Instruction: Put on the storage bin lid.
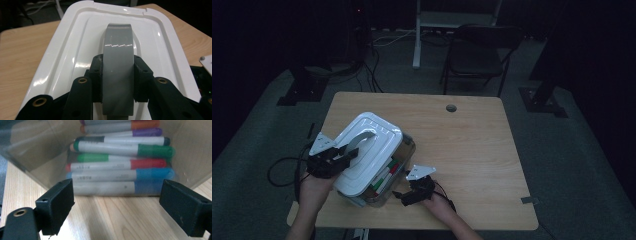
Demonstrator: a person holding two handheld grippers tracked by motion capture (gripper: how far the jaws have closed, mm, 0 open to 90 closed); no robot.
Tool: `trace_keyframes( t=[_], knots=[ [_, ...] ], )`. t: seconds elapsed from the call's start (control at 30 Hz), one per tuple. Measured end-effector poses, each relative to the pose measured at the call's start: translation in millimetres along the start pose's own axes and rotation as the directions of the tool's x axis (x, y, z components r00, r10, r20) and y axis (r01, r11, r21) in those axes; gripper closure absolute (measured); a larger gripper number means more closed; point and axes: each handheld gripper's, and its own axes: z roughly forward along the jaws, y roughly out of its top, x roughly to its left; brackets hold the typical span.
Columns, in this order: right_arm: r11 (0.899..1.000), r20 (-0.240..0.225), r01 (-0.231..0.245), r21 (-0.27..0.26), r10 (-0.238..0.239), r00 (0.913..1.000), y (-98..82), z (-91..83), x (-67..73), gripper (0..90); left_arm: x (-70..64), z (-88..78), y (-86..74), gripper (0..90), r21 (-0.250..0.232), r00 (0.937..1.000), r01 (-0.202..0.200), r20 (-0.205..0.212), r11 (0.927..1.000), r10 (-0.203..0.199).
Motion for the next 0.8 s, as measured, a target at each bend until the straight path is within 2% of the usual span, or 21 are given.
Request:
trace_keyframes(
  t=[0.1, 0.3, 0.47, 0.67, 0.8],
  knots=[
    [1.000, 0.016, 0.010, 0.017, -0.011, 0.9998, -4.7, -3.4, -1.0, 12.1, -2.4, 9.4, -3.2, 68.0, 0.021, 1.0000, 0.003, 0.007, 0.9998, -0.003],
    [1.000, 0.041, -0.017, 0.004, 0.017, 0.9990, -10.5, -15.5, -10.7, 12.2, -7.9, 29.0, -9.3, 68.0, 0.076, 0.9997, 0.005, 0.024, 0.9971, -0.007],
    [1.000, 0.054, -0.025, -0.007, 0.025, 0.9982, -11.7, -22.5, -15.4, 12.2, -12.1, 36.6, -9.8, 68.0, 0.078, 0.9996, 0.019, 0.019, 0.9968, -0.020],
    [0.999, 0.063, -0.039, -0.003, 0.039, 0.9973, -15.3, -27.6, -20.2, 12.2, -15.7, 37.0, -10.2, 68.0, 0.076, 0.9991, 0.034, 0.021, 0.9965, -0.036],
    [0.999, 0.064, -0.046, -0.001, 0.046, 0.9969, -17.2, -28.3, -21.8, 12.2, -22.0, 36.9, -11.0, 68.0, 0.074, 0.9994, 0.025, 0.023, 0.9969, -0.027]
  ],
)
